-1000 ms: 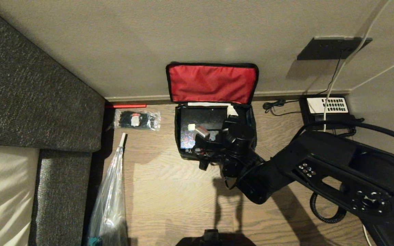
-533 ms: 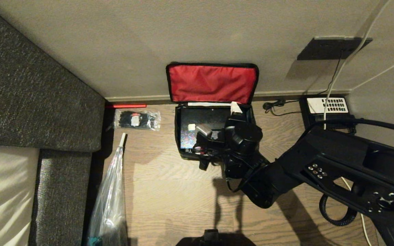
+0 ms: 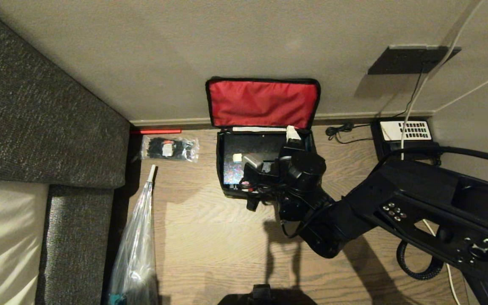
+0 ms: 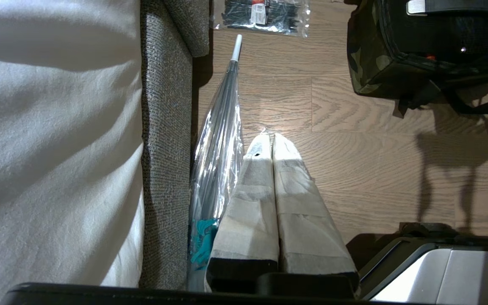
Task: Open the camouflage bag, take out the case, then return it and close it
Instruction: Grip the handle
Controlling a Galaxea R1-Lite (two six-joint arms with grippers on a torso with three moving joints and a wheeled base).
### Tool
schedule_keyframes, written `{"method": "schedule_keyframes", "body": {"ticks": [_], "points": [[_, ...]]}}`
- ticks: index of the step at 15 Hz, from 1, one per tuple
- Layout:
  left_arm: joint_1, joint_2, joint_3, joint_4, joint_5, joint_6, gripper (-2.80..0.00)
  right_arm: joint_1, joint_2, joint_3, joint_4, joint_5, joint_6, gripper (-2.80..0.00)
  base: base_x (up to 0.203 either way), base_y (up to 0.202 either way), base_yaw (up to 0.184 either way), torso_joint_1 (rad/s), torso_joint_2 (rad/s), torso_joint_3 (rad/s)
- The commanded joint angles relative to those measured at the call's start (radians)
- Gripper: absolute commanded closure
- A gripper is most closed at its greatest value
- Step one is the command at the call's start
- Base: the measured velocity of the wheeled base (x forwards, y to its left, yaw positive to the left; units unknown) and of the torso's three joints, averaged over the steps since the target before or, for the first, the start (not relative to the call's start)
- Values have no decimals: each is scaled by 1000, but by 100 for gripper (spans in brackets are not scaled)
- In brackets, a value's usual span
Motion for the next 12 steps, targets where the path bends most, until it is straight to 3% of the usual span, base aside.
{"method": "schedule_keyframes", "body": {"ticks": [1,12], "points": [[0,-2,2,0,0,1,0,0,1,-5,-7,-4,-9,-280,0,0,0,0,0,0],[0,-2,3,-6,3,-13,0,0,2,-2,-7,-2,-9,-280,0,0,0,1,1,-20]]}}
